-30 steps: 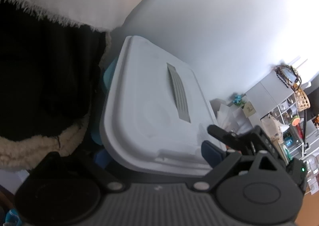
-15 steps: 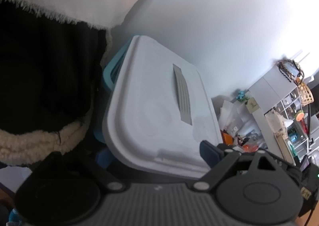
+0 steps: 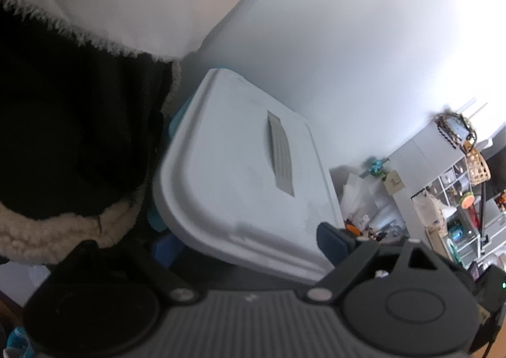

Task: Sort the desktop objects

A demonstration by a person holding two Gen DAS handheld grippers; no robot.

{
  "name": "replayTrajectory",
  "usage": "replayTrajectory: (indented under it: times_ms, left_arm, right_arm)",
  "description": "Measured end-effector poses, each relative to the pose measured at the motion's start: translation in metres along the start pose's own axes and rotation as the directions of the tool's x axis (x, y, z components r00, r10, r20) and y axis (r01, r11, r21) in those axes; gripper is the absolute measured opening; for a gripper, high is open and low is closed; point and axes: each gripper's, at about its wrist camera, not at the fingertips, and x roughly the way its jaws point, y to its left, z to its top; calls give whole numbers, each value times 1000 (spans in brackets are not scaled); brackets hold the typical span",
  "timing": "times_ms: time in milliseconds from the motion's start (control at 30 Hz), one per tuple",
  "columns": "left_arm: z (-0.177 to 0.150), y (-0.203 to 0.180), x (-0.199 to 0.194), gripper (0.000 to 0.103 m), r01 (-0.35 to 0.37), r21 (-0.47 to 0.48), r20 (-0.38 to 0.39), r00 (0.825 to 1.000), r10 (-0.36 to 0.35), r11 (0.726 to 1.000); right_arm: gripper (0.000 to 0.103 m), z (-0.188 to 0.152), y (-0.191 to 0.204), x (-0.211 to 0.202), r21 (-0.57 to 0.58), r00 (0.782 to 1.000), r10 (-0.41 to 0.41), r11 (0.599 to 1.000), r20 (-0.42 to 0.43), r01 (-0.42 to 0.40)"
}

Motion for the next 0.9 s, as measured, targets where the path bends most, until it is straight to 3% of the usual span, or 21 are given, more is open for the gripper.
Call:
replayTrajectory:
  times_ms: [200,367,433,567,667,767,900]
  left_arm:
    - [2,10,-16,91,7,1,2,1000,-7,1000]
    - [-4,32,-63,91,14,15,11,1000,-15,1000]
    - [-6,44,-89,91,19,16,12,1000,-19,1000]
    - [-10,40,-92,90,21,8,17,1000,-21,1000]
    - [-13,50,-120,90,26,0,23,999,-26,1000]
    - [-18,31,-103,90,24,1,22,999,-24,1000]
    - [-24,-16,-35,90,14,1,18,1000,-14,1000]
  right_arm:
    - [41,-1,10,7,8,998,-38,999,40,38]
    - [41,0,17,16,15,997,-65,998,50,64]
    - [42,3,20,21,13,997,-64,998,40,63]
    - [47,9,20,21,19,998,-52,999,34,51]
    - [48,12,19,14,9,999,-29,1000,42,29]
    - [48,11,19,7,-4,999,-18,1000,37,19]
    - [48,5,13,3,17,1000,-26,1000,10,26]
